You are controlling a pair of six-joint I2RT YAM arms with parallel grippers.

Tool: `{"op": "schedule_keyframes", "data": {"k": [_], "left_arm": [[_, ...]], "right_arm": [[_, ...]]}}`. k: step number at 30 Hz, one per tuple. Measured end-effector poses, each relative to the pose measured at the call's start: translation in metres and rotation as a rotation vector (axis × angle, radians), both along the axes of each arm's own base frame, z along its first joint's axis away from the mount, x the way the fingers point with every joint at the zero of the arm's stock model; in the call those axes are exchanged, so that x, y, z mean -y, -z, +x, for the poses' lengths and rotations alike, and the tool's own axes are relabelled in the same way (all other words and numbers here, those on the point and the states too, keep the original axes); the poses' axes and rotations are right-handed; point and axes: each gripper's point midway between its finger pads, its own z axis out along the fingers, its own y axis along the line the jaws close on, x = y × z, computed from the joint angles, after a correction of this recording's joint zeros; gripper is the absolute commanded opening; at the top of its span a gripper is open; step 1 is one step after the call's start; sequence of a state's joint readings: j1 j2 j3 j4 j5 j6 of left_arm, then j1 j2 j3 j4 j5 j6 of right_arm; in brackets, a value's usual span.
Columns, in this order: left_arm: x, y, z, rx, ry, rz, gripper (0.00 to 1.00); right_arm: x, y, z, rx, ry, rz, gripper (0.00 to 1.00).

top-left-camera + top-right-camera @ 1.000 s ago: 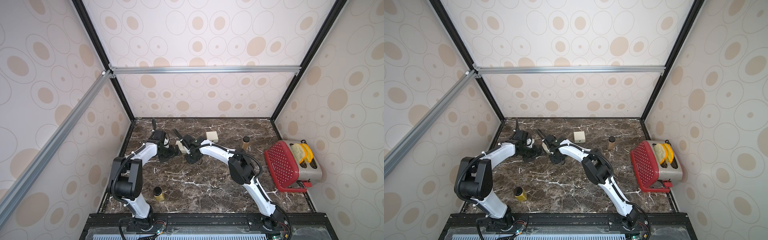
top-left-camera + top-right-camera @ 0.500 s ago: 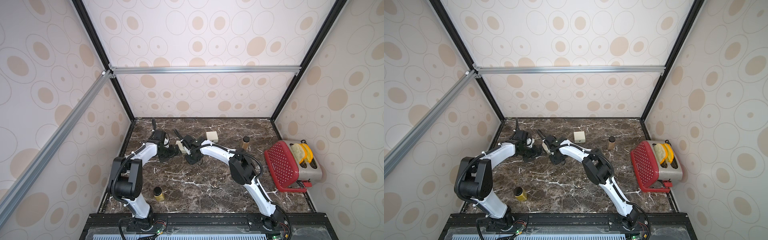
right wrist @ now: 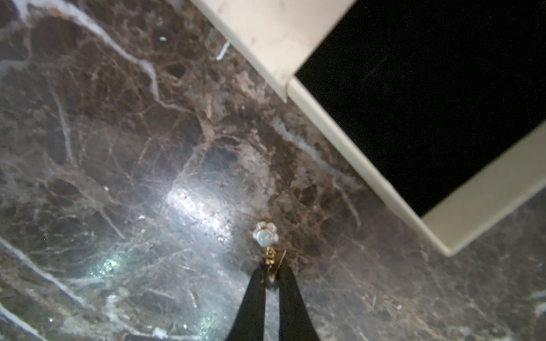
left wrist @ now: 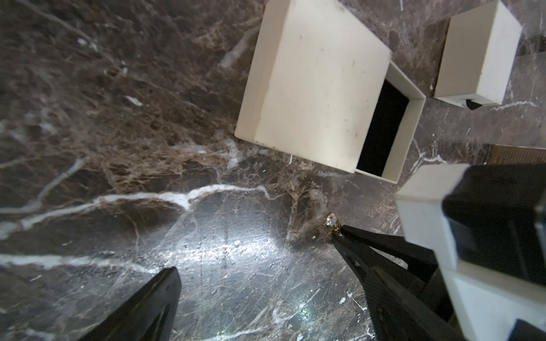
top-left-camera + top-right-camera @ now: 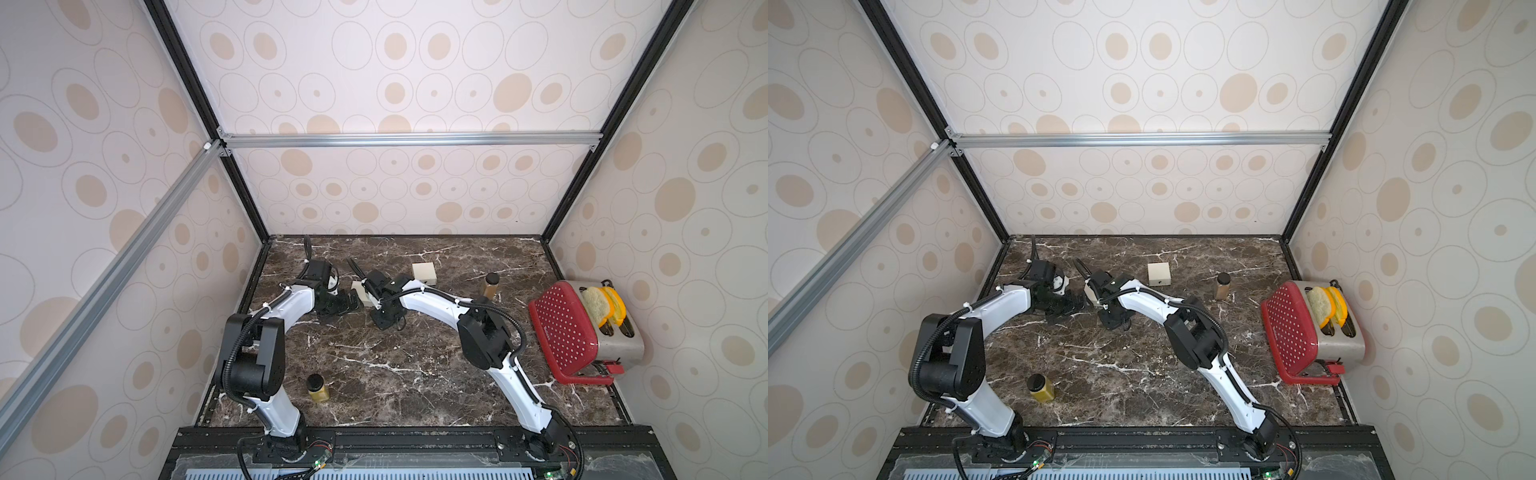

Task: Place the earrings into the drawer-style jewelry box
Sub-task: Pick up the earring from the center of the board.

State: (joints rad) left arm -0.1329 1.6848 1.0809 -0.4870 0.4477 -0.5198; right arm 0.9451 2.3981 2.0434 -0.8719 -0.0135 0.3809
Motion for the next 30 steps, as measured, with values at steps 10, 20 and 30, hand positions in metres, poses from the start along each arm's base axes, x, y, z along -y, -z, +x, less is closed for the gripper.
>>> {"op": "schedule_keyframes", "data": {"k": [10,20,30], "left_arm": [[0.000,0.000,0.000,0.000,0.000,0.000,0.99],[0.000,-0.006,0.001,0.018,0.000,-0.003,0.99],[0.008,-0.032,0.003,0.078,0.008,-0.062,0.99]], "right_arm": [[0.003,-0.001,-0.004,0.000,-0.011,0.015,0.07],[0.008,-0.009,-0.017,0.022,-0.071,0.085,0.06],[0.005,-0.043,-0.019,0.056,-0.112,0.316,0.04]]}}
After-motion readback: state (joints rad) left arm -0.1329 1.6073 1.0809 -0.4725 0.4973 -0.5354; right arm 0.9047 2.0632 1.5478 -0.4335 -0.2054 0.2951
